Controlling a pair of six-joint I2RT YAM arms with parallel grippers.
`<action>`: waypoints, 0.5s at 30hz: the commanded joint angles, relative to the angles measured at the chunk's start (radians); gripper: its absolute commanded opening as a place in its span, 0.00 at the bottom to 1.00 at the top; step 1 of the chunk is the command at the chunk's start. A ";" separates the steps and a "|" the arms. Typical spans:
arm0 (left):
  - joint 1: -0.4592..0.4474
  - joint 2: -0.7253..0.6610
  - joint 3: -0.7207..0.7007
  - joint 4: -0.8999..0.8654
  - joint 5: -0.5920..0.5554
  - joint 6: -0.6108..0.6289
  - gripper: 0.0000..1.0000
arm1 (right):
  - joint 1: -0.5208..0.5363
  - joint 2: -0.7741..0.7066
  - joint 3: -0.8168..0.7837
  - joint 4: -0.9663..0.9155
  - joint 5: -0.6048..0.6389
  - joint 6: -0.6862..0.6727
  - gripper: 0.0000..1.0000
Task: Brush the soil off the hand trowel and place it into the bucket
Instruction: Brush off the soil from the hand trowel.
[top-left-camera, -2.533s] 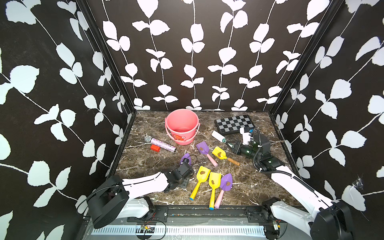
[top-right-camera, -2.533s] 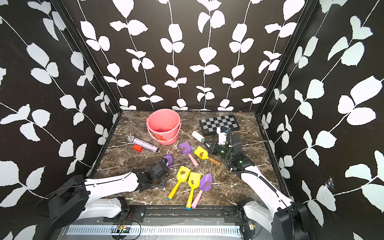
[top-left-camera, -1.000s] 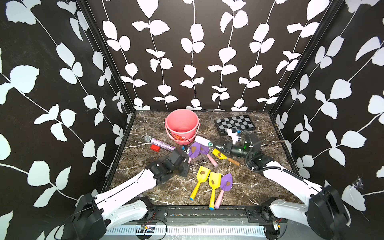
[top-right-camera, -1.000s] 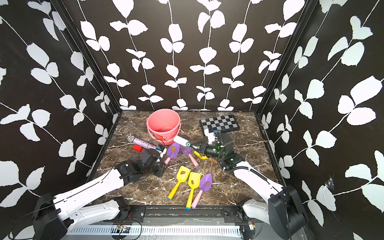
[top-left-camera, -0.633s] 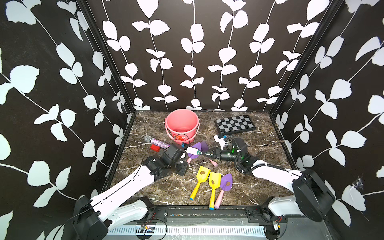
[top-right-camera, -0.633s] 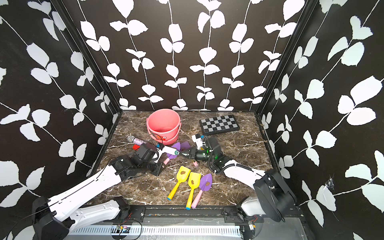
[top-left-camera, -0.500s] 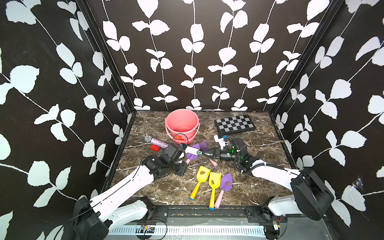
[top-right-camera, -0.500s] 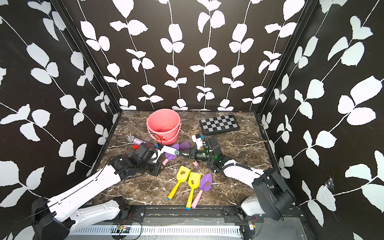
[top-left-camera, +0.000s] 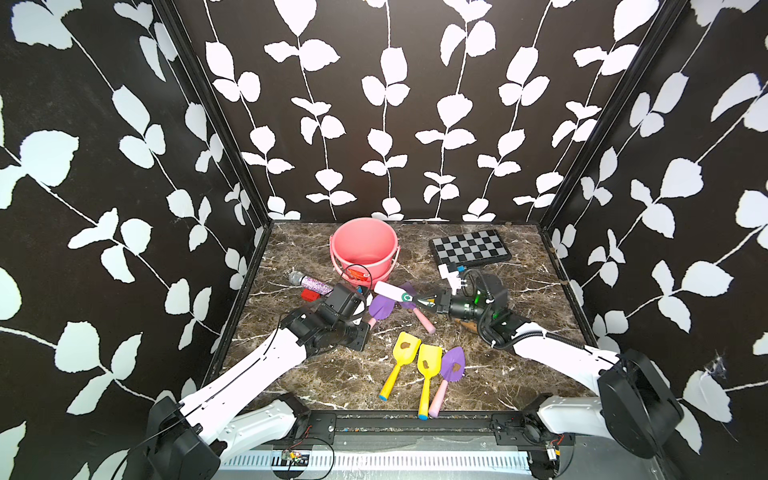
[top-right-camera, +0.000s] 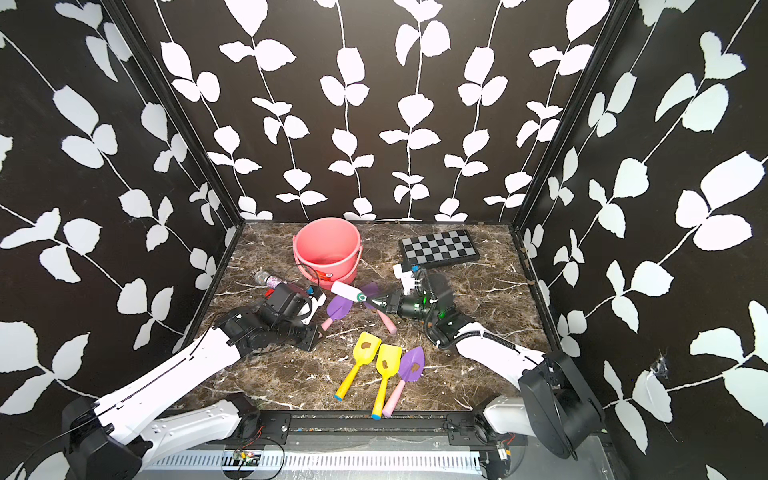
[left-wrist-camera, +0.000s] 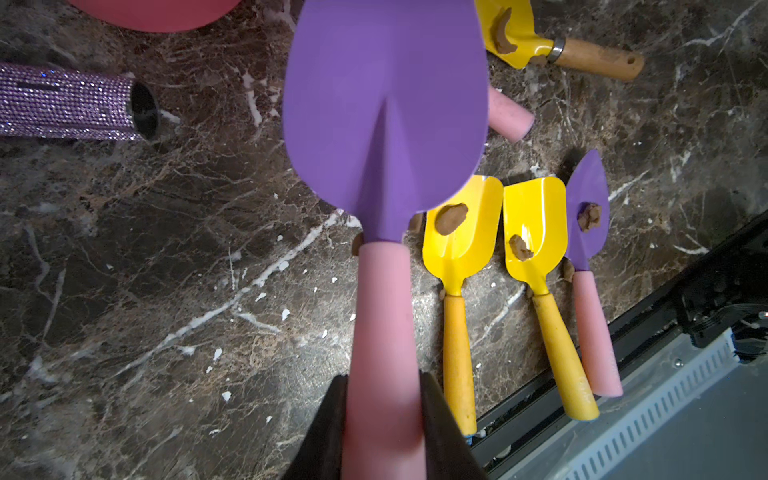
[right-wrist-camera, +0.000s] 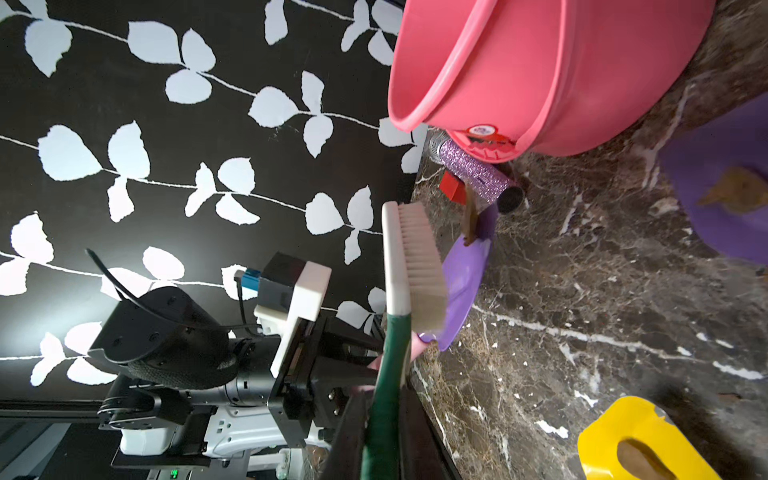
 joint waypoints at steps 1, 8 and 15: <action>0.003 -0.015 0.029 -0.001 0.005 0.013 0.00 | 0.031 0.039 0.006 0.055 -0.013 -0.002 0.00; 0.003 -0.033 0.020 -0.037 -0.005 -0.001 0.00 | -0.004 0.085 0.020 0.029 -0.014 -0.023 0.00; 0.037 -0.057 -0.025 -0.085 -0.044 -0.033 0.00 | -0.058 0.027 0.040 -0.020 -0.022 -0.035 0.00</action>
